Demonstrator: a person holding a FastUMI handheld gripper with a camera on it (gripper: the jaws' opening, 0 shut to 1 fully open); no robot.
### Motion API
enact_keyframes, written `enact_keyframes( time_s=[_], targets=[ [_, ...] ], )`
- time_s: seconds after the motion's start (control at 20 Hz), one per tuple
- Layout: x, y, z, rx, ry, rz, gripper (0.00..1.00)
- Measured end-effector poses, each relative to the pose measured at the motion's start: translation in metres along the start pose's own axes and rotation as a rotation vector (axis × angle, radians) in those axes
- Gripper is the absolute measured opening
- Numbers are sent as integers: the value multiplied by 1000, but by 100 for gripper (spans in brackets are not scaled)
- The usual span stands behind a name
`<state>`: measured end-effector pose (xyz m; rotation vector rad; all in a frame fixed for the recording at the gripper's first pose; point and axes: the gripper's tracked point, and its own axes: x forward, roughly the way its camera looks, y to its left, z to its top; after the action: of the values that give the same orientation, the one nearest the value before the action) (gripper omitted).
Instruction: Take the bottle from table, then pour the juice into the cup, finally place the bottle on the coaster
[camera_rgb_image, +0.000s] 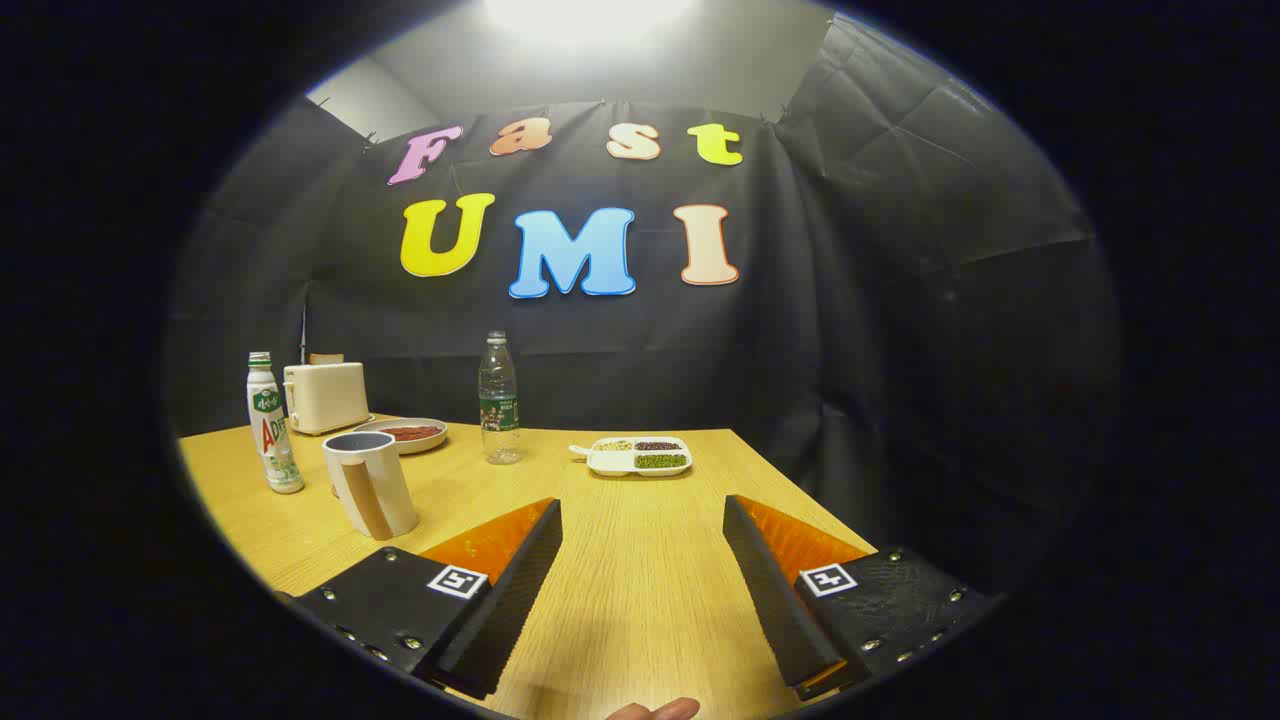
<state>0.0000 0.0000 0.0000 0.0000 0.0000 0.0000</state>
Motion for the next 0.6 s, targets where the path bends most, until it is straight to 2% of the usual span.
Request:
enact_keyframes(
  time_s=[0.15, 0.35, 0.5, 0.6],
  targets=[
    [37, 3, -6, -19, 44, -10, 98],
    [64, 5, 7, -101, 38, -45, 98],
    [68, 12, 11, -128, 58, -84, 97],
    [60, 17, 30, -156, 43, -133, 96]
  ],
)
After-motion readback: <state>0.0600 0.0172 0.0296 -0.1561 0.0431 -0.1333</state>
